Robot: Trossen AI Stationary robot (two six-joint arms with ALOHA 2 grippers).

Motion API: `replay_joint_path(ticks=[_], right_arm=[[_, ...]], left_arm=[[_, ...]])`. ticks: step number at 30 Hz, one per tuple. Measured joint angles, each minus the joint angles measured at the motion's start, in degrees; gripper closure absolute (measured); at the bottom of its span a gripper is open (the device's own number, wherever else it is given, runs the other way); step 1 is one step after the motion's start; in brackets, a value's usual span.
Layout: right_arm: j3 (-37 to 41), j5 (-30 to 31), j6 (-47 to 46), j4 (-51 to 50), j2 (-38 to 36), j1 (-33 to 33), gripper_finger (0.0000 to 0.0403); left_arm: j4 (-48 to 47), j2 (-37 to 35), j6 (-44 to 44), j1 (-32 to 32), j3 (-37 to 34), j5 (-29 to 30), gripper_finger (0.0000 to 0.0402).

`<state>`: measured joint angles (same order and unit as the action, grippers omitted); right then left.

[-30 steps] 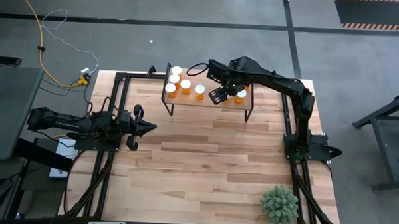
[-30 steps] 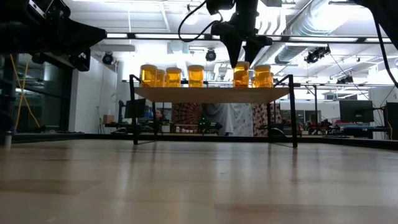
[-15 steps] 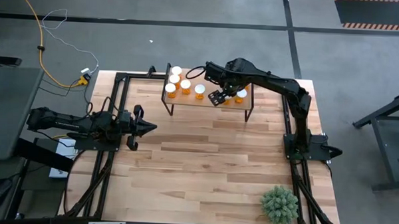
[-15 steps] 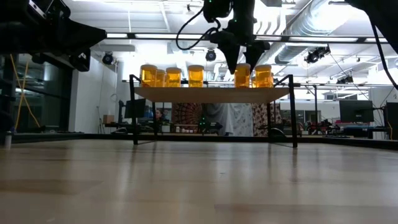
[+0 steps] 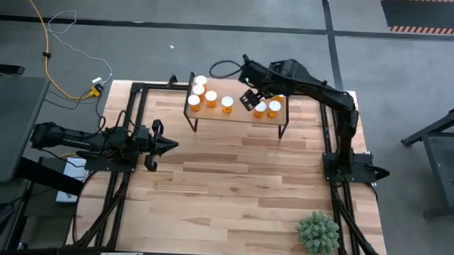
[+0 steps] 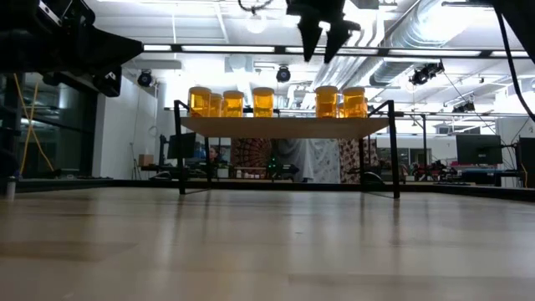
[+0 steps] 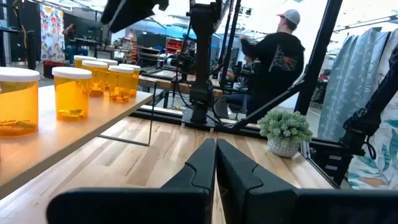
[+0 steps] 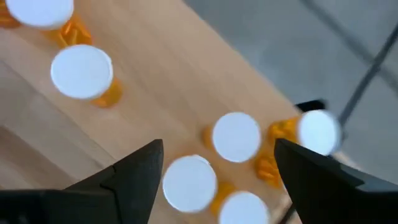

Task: Pick and place medicine bottles onto shelf by color
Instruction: Return to Home Position

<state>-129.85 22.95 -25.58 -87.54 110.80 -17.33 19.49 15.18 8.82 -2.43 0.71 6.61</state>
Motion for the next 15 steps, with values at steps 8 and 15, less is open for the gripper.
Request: replay_joint_path(ticks=[8,15], right_arm=[[9.8,9.9,-1.7,-2.1,-10.1,9.9,0.0105],[37.4,11.4,-9.0,8.6,-31.0,19.3,0.0105]], left_arm=[[-0.1,0.0,0.0,0.0,0.0,0.0,0.0398],[-0.2,0.0,0.0,0.0,0.0,0.0,0.0398]])
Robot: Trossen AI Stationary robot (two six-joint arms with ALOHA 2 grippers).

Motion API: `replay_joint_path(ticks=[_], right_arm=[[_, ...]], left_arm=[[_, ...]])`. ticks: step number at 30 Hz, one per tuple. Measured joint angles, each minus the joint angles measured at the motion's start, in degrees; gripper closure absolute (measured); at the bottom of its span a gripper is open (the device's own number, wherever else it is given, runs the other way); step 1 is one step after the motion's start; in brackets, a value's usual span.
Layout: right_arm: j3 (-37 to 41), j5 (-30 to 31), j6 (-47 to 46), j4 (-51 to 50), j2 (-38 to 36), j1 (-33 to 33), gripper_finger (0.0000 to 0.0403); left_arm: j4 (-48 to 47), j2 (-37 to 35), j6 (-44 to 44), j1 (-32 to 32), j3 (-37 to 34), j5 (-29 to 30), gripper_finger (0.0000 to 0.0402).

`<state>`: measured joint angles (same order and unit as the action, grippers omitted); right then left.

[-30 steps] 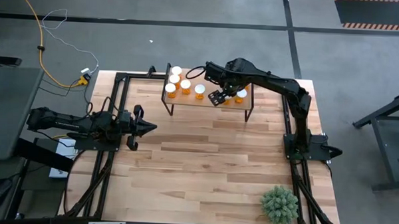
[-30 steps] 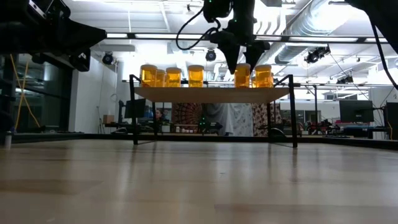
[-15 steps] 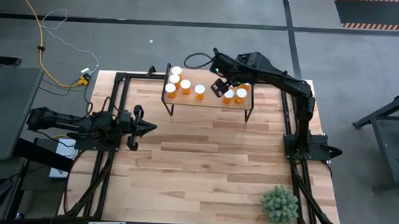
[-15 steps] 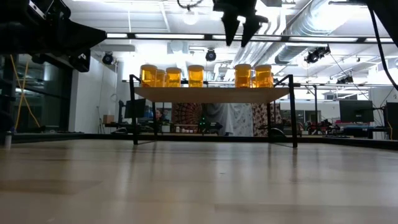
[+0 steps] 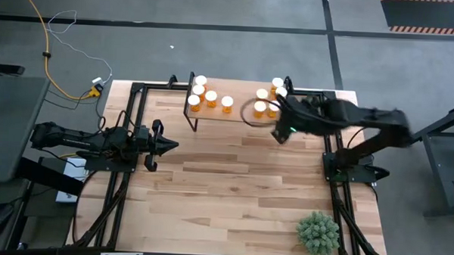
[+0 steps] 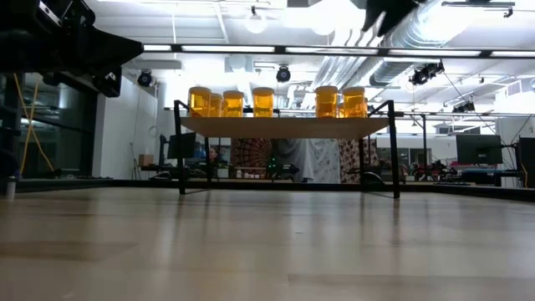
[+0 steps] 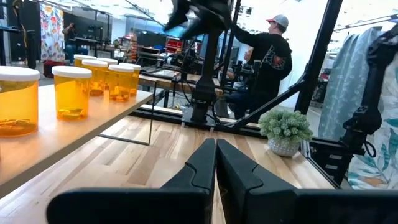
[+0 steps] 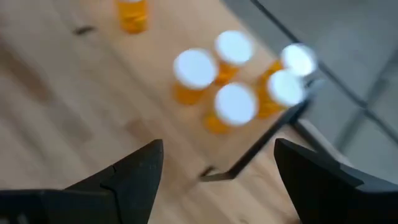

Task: Pick and place medicine bottles onto shelf by color
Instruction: Return to Home Position

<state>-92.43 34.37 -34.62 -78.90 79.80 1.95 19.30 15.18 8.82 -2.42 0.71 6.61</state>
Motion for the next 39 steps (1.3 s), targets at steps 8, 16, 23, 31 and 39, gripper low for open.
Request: replay_joint_path(ticks=[8,16,23,31,39], right_arm=[[31.7,-4.5,4.4,31.5,-23.5,6.7,0.0105],[46.7,-4.8,7.6,45.6,-36.5,7.1,0.0105],[54.0,-5.6,6.4,47.2,-39.4,7.1,0.0105],[54.8,-6.0,9.6,51.8,-36.7,7.1,0.0105],[56.2,-7.6,21.6,51.5,-40.2,7.1,0.0105]], left_arm=[[0.0,0.0,0.0,0.0,0.0,0.0,0.0398],[-0.2,0.0,0.0,0.0,0.0,0.0,0.0398],[-0.2,0.0,0.0,0.0,0.0,0.0,0.0398],[-0.2,0.0,0.0,0.0,0.0,0.0,0.0398],[-0.2,0.0,0.0,0.0,0.0,0.0,0.0398]])
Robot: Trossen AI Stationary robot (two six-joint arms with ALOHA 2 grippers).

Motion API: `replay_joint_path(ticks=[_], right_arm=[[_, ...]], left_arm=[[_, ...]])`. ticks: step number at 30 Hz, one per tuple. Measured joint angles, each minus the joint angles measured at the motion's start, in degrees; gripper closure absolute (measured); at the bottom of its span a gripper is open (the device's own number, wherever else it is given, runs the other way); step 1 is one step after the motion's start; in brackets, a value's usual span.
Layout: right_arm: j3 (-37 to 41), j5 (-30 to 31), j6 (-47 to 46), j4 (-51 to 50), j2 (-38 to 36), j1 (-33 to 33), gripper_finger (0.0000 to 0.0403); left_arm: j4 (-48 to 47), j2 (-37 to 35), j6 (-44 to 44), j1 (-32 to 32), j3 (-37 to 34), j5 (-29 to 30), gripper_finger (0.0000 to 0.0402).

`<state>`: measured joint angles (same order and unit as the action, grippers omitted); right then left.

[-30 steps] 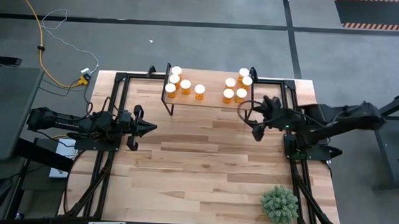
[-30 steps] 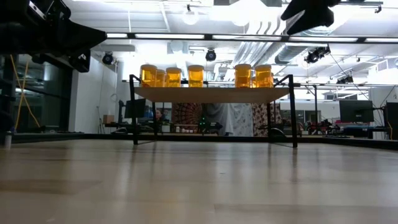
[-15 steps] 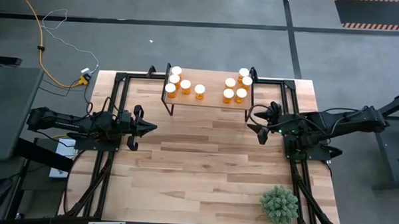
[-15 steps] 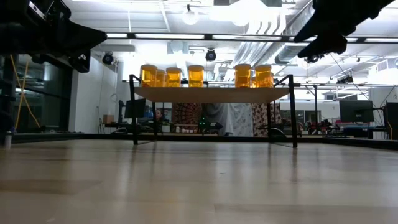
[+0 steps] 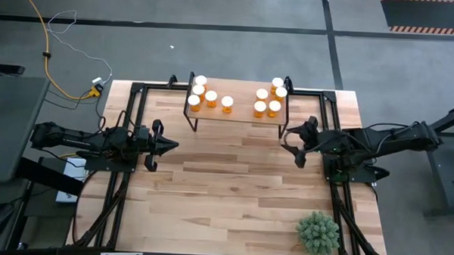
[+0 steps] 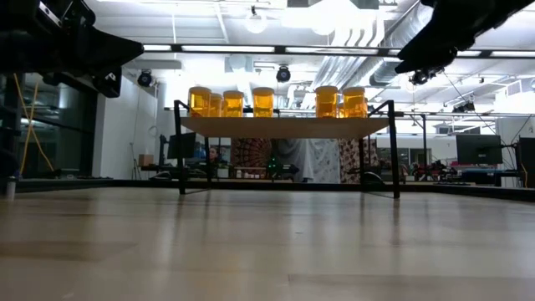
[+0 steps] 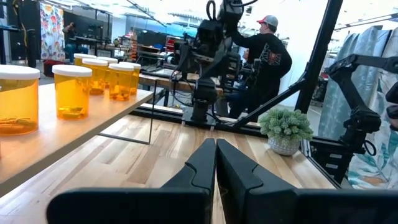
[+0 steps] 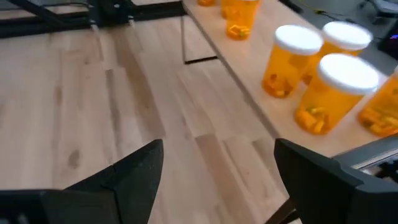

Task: Pick and place medicine bottles onto shelf by color
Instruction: Return to Home Position

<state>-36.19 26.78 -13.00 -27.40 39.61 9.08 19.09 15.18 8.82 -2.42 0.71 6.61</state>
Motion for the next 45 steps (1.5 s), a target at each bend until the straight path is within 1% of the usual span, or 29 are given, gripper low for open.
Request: replay_joint_path(ticks=[4,7,10,15,19,24,29,41,45], right_arm=[[6.8,-3.4,0.1,6.6,-6.1,0.1,0.0105],[13.2,-3.9,2.7,14.8,-11.1,-0.1,0.0105],[16.8,-6.4,6.0,20.8,-15.6,-1.0,0.0105],[19.2,-11.3,10.3,23.1,-22.0,-3.6,0.0105],[23.4,-14.2,10.4,27.4,-25.7,-5.8,0.0105],[29.1,-18.2,7.5,33.3,-28.0,-7.6,0.0105],[31.8,-19.6,4.2,35.8,-29.0,-7.2,0.0105],[31.9,-19.6,5.3,36.3,-29.0,-3.3,0.0105],[31.9,-16.5,5.9,36.2,-28.9,-1.2,0.0105]], left_arm=[[0.0,0.0,0.0,0.0,0.0,0.0,0.0398],[0.0,0.0,0.0,0.0,0.0,0.0,0.0398],[0.0,0.0,0.0,0.0,0.0,0.0,0.0398],[0.0,0.0,0.0,0.0,0.0,0.0,0.0398],[0.0,0.0,0.0,0.0,0.0,0.0,0.0398],[0.0,0.0,0.0,0.0,0.0,0.0,0.0398],[0.0,0.0,0.0,0.0,0.0,0.0,0.0398],[0.0,0.0,0.0,0.0,0.0,0.0,0.0398],[0.0,0.0,0.0,0.0,0.0,0.0,0.0398]])
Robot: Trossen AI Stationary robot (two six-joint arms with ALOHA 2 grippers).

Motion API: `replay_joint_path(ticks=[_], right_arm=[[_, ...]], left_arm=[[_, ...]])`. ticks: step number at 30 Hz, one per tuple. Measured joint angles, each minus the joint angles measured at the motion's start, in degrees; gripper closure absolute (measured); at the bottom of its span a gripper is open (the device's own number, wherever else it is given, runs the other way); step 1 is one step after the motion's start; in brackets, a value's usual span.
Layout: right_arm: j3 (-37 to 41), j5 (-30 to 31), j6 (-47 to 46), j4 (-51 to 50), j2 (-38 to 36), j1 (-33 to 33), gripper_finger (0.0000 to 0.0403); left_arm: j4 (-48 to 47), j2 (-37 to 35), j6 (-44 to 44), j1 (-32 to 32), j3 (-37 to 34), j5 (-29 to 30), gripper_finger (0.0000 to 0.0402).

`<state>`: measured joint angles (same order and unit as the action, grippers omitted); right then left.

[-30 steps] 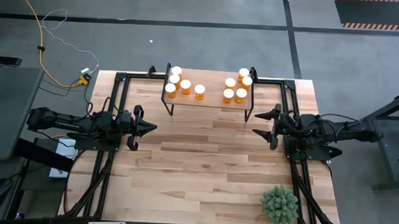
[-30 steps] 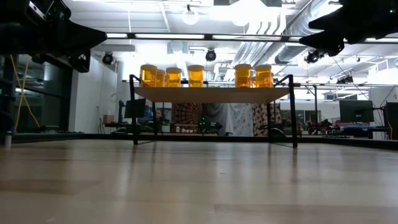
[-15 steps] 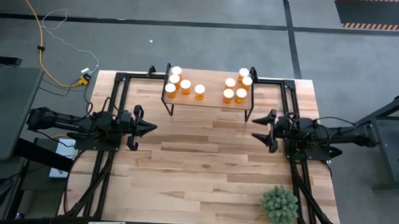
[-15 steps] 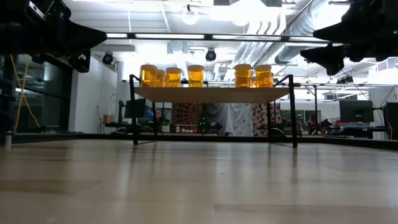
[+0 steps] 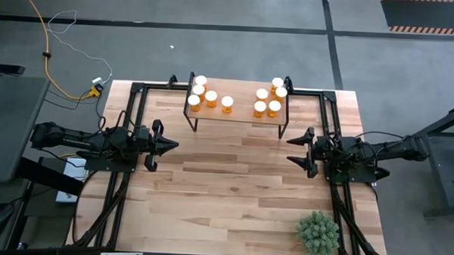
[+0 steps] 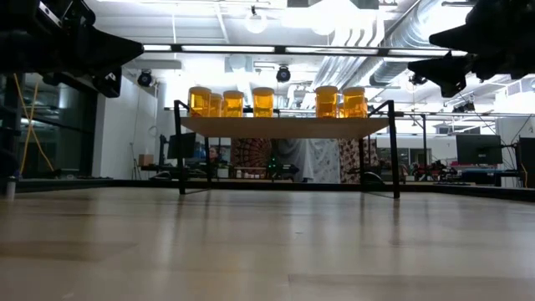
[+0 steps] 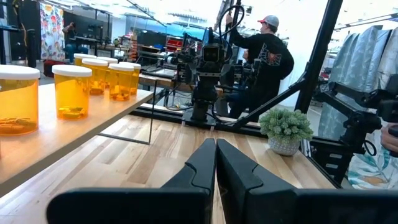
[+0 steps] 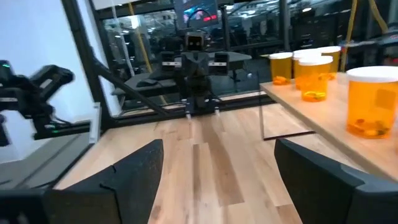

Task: Pick and place medicine bottles onto shelf by color
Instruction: Return to Home Position

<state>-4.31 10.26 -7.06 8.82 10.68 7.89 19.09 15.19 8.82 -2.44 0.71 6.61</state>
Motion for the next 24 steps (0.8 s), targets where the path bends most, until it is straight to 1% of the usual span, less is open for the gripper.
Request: replay_joint_path(ticks=[4,7,12,15,18,21,24], right_arm=[[2.4,4.6,2.0,4.1,0.0,0.8,0.0105],[3.6,5.8,4.3,7.2,0.0,-0.5,0.0105],[3.6,1.2,4.4,6.2,0.0,-4.1,0.0126],[3.6,0.8,4.4,3.8,0.0,-6.0,0.0146],[3.6,0.8,4.3,3.6,0.0,-7.5,0.0163],[3.6,-1.0,4.0,2.6,0.0,-8.0,0.0181],[3.7,-2.5,2.7,0.1,0.0,-7.9,0.0207]], left_arm=[[0.0,0.0,0.0,0.0,0.0,0.0,0.0398],[0.0,0.0,0.0,0.0,0.0,0.0,0.0398],[0.0,0.0,0.0,0.0,0.0,0.0,0.0398],[0.0,0.0,0.0,0.0,0.0,0.0,0.0398],[0.0,0.0,0.0,0.0,0.0,0.0,0.0398],[0.0,0.0,0.0,0.0,0.0,0.0,0.0398],[0.0,0.0,0.0,0.0,0.0,0.0,0.0398]])
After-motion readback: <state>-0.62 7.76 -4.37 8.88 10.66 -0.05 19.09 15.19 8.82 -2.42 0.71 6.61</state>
